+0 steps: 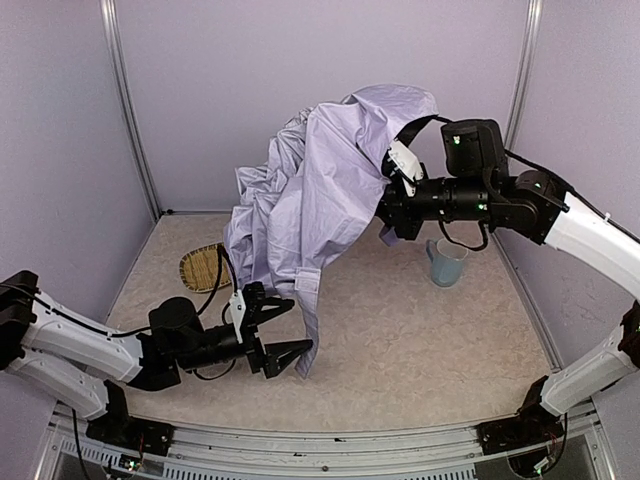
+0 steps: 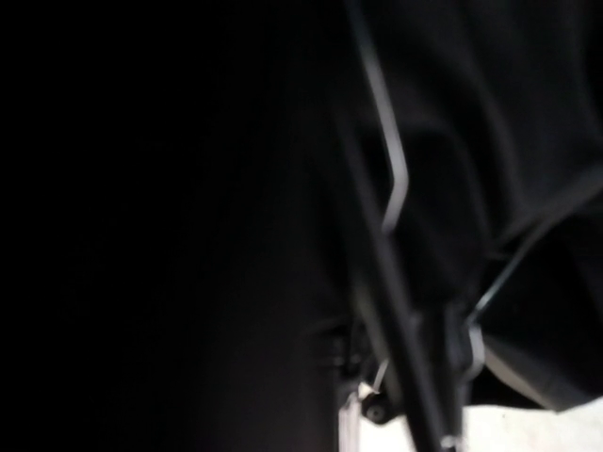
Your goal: Put away the umbrella
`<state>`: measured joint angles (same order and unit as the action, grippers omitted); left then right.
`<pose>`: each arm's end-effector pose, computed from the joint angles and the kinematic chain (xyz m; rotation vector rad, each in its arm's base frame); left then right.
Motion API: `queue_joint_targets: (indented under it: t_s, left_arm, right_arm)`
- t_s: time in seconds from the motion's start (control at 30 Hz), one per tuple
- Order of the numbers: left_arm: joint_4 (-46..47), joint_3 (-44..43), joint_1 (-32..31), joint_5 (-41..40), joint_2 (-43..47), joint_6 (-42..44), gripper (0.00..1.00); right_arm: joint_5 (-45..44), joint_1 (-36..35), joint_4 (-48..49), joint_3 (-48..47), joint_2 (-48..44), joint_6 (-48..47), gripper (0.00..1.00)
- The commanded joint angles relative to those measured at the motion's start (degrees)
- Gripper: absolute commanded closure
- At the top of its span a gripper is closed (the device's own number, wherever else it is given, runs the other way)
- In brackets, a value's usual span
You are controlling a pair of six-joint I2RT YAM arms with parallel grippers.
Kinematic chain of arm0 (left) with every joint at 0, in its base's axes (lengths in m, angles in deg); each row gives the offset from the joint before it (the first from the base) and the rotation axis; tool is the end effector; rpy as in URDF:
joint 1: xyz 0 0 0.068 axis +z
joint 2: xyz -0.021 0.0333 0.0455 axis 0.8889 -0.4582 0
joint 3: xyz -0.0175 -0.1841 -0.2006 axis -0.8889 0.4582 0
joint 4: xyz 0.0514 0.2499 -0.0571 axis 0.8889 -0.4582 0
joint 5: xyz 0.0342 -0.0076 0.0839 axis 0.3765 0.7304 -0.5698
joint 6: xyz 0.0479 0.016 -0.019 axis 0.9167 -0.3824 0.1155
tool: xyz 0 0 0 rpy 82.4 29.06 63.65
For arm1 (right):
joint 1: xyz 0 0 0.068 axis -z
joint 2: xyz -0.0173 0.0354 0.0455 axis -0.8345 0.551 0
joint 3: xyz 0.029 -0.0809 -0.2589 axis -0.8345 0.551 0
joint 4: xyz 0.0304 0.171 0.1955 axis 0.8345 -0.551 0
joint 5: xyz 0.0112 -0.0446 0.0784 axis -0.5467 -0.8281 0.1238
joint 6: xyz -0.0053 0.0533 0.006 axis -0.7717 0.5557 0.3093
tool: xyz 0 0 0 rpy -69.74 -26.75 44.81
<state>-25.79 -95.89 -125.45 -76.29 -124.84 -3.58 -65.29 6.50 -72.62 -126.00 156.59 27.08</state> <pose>0.1116 -0.2239 0.2010 0.9442 1.3348 -0.9003 0.1918 0.2355 0.4208 -1.0326 1.6762 0.5896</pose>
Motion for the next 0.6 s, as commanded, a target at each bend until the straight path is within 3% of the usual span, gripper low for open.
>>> queue_joint_targets:
  t_s: [0.0,0.17,0.3,0.37,0.4,0.43,0.53,0.57]
  left_arm:
    - [4.8,-4.3,0.0,7.5,-3.4,-0.2,0.12]
    - [7.8,-5.3,-1.3,17.4,-6.7,-2.7,0.24]
    - [7.2,-6.9,-2.2,18.2,-8.6,-3.2,0.32]
    - [7.7,-7.0,-2.3,18.0,-8.8,-3.1,0.51]
    - [7.7,-7.0,-2.3,17.3,-8.6,-3.1,0.70]
    - [7.7,-6.8,-2.3,16.5,-8.5,-3.1,0.79]
    - [7.1,-6.0,-2.4,15.7,-7.1,-2.5,1.00]
    - [6.6,-5.7,-2.4,15.2,-6.5,-2.5,1.00]
  right_arm:
    - [2.7,0.1,3.4,-2.9,-0.9,-0.6,1.00]
    - [1.6,0.2,3.5,-2.3,-1.4,-0.7,1.00]
    - [1.0,0.2,3.6,-1.6,-1.7,-0.8,1.00]
    - [0.9,0.2,3.6,-1.6,-2.0,-0.9,1.00]
    - [0.8,0.1,3.6,-1.5,-2.3,-1.1,1.00]
    - [0.7,0.1,3.6,-1.3,-2.5,-1.0,1.00]
    - [0.4,0.1,3.7,-0.7,-3.2,-1.3,1.00]
    - [0.2,0.2,3.4,-0.7,-3.5,-1.5,1.00]
